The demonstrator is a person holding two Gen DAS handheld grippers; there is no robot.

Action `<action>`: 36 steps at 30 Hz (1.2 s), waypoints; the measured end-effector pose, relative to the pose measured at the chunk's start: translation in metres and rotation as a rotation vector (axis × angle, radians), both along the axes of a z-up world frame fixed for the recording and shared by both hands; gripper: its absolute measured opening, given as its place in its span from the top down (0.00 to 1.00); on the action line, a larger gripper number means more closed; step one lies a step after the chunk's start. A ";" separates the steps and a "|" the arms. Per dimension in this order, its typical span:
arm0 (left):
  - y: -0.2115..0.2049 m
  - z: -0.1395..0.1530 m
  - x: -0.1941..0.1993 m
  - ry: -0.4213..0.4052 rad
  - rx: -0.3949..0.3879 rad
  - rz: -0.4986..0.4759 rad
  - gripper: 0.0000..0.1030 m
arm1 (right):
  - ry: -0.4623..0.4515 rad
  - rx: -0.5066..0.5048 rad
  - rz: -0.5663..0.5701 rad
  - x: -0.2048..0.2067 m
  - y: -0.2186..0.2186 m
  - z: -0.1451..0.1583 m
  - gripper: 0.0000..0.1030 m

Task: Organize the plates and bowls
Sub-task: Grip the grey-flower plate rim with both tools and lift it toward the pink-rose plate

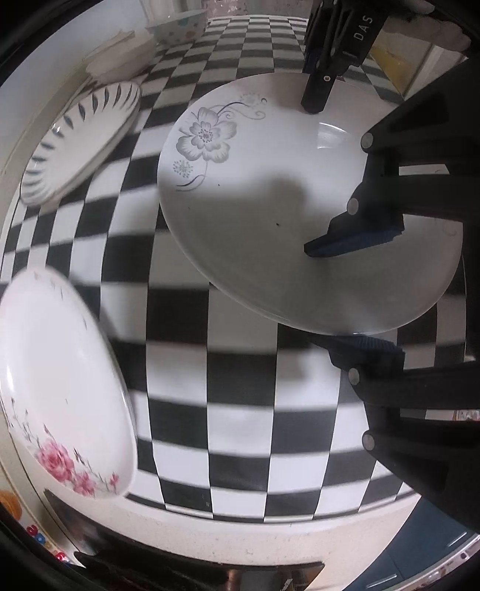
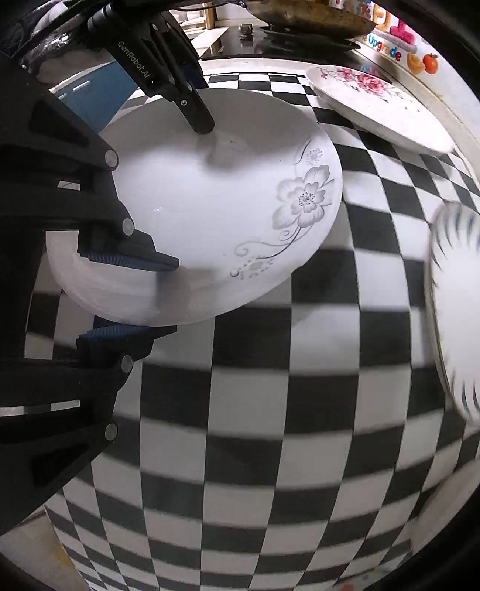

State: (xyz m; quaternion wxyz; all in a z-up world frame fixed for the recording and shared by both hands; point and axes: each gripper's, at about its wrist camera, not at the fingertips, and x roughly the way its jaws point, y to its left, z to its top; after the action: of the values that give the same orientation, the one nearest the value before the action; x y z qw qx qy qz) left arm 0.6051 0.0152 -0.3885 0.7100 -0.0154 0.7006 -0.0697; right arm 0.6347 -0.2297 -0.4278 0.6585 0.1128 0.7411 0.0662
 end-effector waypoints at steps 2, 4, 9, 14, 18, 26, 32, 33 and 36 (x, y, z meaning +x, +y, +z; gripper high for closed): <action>-0.015 -0.001 -0.001 0.004 -0.006 0.004 0.64 | -0.006 -0.009 0.004 -0.003 -0.013 0.005 0.74; -0.031 0.001 -0.002 0.008 -0.004 0.005 0.64 | -0.007 -0.015 0.007 -0.004 -0.025 0.005 0.74; -0.062 0.001 -0.005 0.020 0.016 0.004 0.64 | 0.000 -0.015 -0.006 -0.009 -0.047 -0.002 0.74; -0.080 0.010 -0.018 0.003 0.037 0.023 0.64 | 0.005 -0.004 0.001 -0.010 -0.052 -0.008 0.74; -0.083 0.014 -0.029 0.000 0.038 0.043 0.64 | 0.002 0.006 0.023 -0.008 -0.048 -0.008 0.74; -0.045 0.040 -0.040 -0.061 0.055 0.090 0.63 | 0.064 0.034 -0.038 0.010 -0.074 -0.006 0.73; 0.033 0.110 -0.035 -0.232 0.082 0.176 0.54 | -0.030 0.090 -0.067 0.029 -0.074 0.057 0.47; 0.051 0.115 -0.024 -0.256 0.086 0.193 0.54 | -0.051 0.110 -0.063 0.037 -0.066 0.068 0.39; 0.094 0.119 0.015 -0.280 0.094 0.247 0.50 | -0.113 0.182 -0.028 0.072 -0.027 0.095 0.33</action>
State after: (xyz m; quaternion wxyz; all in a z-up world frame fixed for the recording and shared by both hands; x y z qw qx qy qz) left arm 0.6197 0.1092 -0.2698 0.8035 -0.0583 0.5904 0.0494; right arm 0.7062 -0.2567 -0.3331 0.6872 0.1786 0.6920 0.1303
